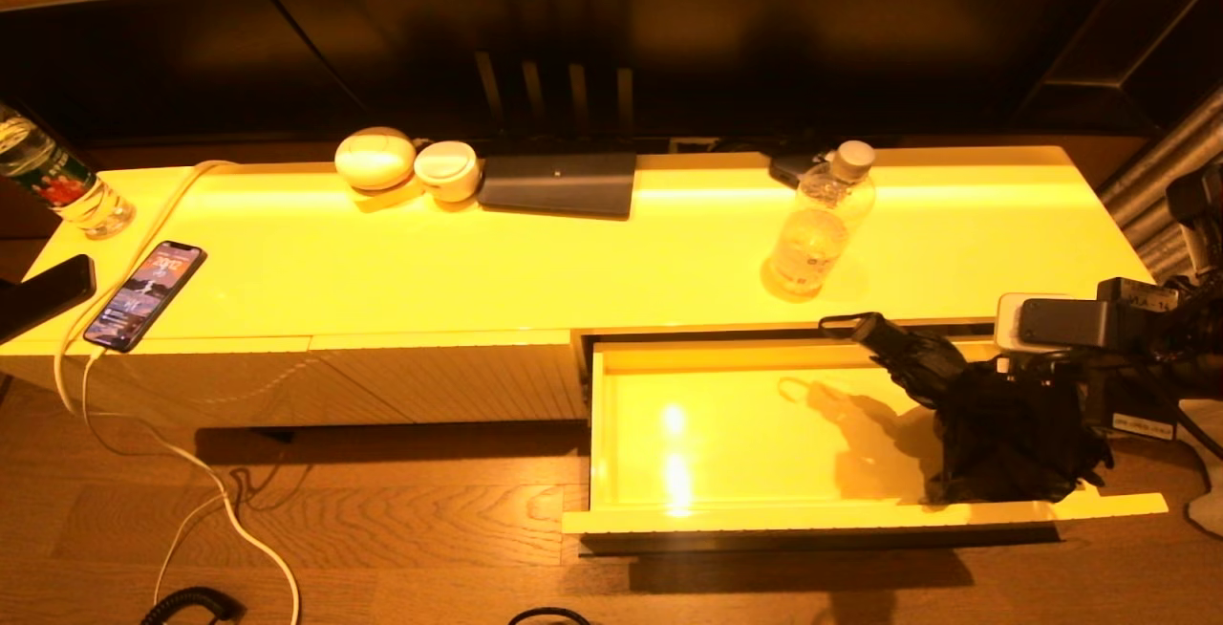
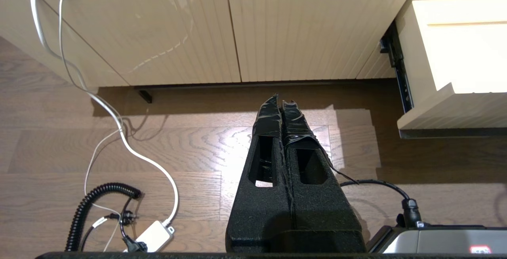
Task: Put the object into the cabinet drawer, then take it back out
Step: Put the umbrella in the drawer
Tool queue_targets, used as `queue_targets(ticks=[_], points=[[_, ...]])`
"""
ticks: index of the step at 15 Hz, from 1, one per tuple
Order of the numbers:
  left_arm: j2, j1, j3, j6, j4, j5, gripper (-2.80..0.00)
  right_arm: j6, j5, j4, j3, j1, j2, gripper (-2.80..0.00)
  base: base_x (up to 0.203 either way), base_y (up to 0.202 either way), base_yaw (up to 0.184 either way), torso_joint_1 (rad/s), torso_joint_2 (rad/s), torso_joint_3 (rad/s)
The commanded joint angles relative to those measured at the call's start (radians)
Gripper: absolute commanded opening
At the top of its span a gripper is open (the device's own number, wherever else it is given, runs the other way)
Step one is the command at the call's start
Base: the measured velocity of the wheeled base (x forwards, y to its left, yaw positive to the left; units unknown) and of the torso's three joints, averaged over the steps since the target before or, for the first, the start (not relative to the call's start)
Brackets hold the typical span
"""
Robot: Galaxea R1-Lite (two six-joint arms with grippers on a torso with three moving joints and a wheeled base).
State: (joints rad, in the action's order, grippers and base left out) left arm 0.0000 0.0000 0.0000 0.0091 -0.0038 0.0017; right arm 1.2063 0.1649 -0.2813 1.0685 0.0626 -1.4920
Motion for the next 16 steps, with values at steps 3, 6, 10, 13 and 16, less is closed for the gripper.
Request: queue_targets(ticks=[3, 6, 10, 13, 16], points=[[0.000, 0.000, 0.002, 0.000, 0.001, 0.000, -2.80, 0.110, -0.030, 0.024, -0.011, -0.014, -0.047, -2.80, 0.000, 0.000, 0.000, 0.000, 0.00, 0.000], [0.000, 0.000, 0.002, 0.000, -0.001, 0.000, -2.80, 0.209, -0.109, 0.031, -0.012, -0.076, -0.072, -2.80, 0.000, 0.000, 0.000, 0.000, 0.00, 0.000], [0.000, 0.000, 0.002, 0.000, -0.001, 0.000, -2.80, 0.234, -0.130, 0.033, -0.032, -0.119, -0.113, -2.80, 0.000, 0.000, 0.000, 0.000, 0.00, 0.000], [0.000, 0.000, 0.002, 0.000, -0.001, 0.000, -2.80, 0.315, -0.172, 0.083, -0.070, -0.164, -0.158, -2.80, 0.000, 0.000, 0.000, 0.000, 0.00, 0.000], [0.000, 0.000, 0.002, 0.000, -0.001, 0.000, -2.80, 0.318, -0.175, 0.093, -0.063, -0.172, -0.188, -2.80, 0.000, 0.000, 0.000, 0.000, 0.00, 0.000]])
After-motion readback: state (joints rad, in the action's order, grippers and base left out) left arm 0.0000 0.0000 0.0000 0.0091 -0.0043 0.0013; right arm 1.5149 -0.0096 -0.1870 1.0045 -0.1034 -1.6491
